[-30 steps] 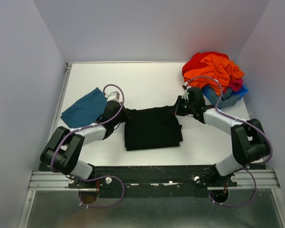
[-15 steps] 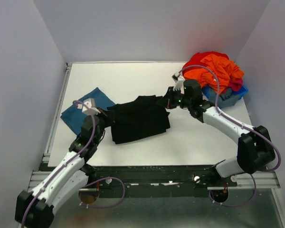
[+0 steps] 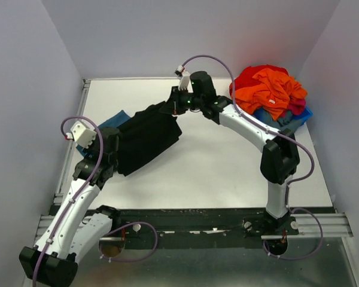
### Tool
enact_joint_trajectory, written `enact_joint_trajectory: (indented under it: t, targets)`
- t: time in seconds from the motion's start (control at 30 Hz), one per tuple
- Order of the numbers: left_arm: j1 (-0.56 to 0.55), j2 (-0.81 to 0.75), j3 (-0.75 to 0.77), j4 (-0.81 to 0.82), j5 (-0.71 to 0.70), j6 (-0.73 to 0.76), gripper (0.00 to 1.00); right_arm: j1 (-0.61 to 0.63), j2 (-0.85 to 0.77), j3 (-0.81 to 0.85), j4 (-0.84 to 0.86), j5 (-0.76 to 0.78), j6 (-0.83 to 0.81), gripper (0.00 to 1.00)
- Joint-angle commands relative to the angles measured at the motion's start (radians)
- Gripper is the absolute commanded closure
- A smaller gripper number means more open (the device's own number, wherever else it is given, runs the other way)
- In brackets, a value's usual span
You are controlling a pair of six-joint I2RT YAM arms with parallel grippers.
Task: Fold and stack the t-shirts
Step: Put the neatly folded tshirt into the corner of the board with both arms
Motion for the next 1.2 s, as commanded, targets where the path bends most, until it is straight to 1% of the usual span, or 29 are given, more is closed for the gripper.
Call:
enact_joint_trajectory:
  t: [0.0,0.13,0.3,0.4,0.5,0.53,0.73,0.93,1.17]
  targets:
    - [0.165,0.024,0.040,-0.189,-0.171,-0.018,1.00,0.006,0.103,0.154,-0.075,-0.021,0.037,0.99]
    - [0.263,0.058,0.066,-0.230,-0.174,-0.059,1.00,0.032,0.185,0.234,-0.087,-0.042,0.061,0.99]
    - [0.314,0.067,0.096,-0.284,-0.216,-0.095,1.00,0.066,0.267,0.316,-0.092,-0.039,0.084,0.99]
    - [0.339,0.055,0.076,-0.252,-0.222,-0.078,1.00,0.078,0.317,0.390,-0.109,-0.023,0.092,0.99]
    - [0.359,0.056,0.060,-0.189,-0.196,-0.039,1.00,0.078,0.352,0.453,-0.121,-0.012,0.104,0.99]
    - [0.382,0.061,0.060,-0.169,-0.188,-0.024,1.00,0.078,0.361,0.467,-0.125,-0.007,0.104,0.99]
    - [0.406,0.136,0.083,-0.128,-0.188,-0.027,1.00,0.078,0.407,0.511,-0.127,-0.001,0.115,0.99]
    - [0.434,0.201,0.088,-0.066,-0.191,-0.029,1.00,0.078,0.505,0.617,-0.138,-0.020,0.138,0.99]
    - [0.471,0.283,0.088,0.009,-0.179,-0.025,1.00,0.078,0.591,0.705,-0.086,-0.006,0.176,0.99]
